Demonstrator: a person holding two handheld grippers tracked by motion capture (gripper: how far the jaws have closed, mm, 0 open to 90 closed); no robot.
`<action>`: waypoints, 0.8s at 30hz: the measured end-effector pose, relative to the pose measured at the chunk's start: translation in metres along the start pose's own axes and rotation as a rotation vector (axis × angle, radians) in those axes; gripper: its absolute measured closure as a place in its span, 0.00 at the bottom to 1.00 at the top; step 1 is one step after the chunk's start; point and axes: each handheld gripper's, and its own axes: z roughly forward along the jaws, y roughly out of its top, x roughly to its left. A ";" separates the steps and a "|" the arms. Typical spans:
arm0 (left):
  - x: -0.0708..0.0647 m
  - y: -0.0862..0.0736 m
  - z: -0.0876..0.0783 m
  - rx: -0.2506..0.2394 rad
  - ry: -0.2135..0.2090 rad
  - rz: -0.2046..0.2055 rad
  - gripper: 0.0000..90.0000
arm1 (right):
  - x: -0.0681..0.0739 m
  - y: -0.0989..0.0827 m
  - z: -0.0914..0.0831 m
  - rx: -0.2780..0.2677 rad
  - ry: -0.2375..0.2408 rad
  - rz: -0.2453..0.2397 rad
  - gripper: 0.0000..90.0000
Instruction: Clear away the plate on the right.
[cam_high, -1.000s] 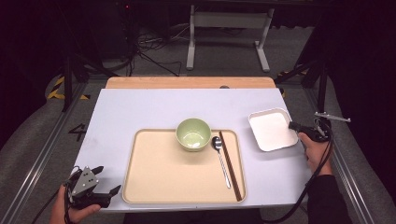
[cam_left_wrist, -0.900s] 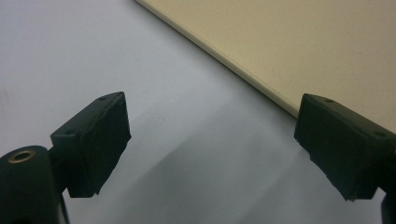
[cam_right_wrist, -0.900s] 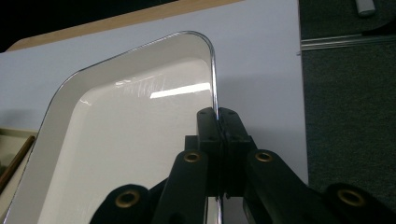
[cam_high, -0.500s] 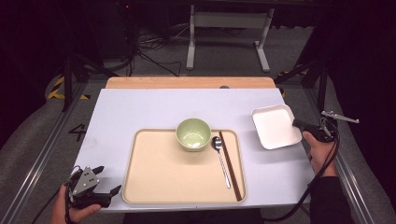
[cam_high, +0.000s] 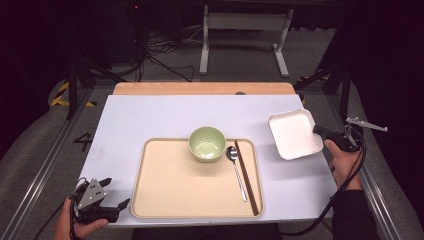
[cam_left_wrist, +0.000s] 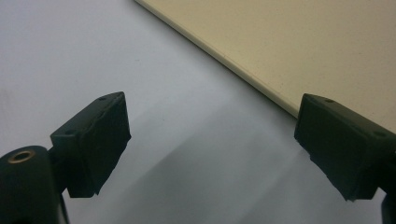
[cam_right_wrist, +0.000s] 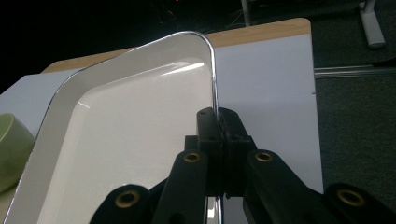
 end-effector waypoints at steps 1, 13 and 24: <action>0.000 0.000 0.000 0.004 0.002 0.003 0.13 | 0.001 0.001 -0.001 -0.004 0.003 -0.001 0.99; -0.001 0.000 0.001 0.003 -0.004 0.004 0.13 | 0.014 0.006 -0.005 -0.026 0.021 -0.040 0.99; 0.000 0.000 0.000 0.004 0.001 0.003 0.12 | 0.030 0.010 -0.007 -0.034 0.074 -0.073 0.99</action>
